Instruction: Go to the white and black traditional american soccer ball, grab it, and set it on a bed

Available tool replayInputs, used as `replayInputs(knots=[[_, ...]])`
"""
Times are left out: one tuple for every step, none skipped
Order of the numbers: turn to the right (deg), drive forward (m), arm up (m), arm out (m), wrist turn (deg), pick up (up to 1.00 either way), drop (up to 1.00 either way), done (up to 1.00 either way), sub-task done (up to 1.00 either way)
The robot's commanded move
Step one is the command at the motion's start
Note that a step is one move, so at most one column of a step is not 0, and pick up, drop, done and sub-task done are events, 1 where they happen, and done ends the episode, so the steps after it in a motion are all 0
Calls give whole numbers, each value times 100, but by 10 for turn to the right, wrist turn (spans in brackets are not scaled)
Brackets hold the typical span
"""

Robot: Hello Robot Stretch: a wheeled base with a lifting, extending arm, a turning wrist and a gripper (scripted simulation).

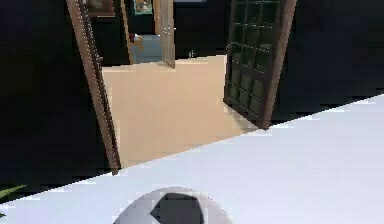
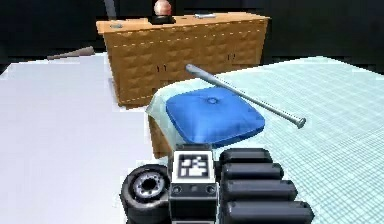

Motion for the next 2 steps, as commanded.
replayInputs(knots=[[450,0,0,0,0,0,0,0,0],[300,0,0,0,0,0,0,0,0]])
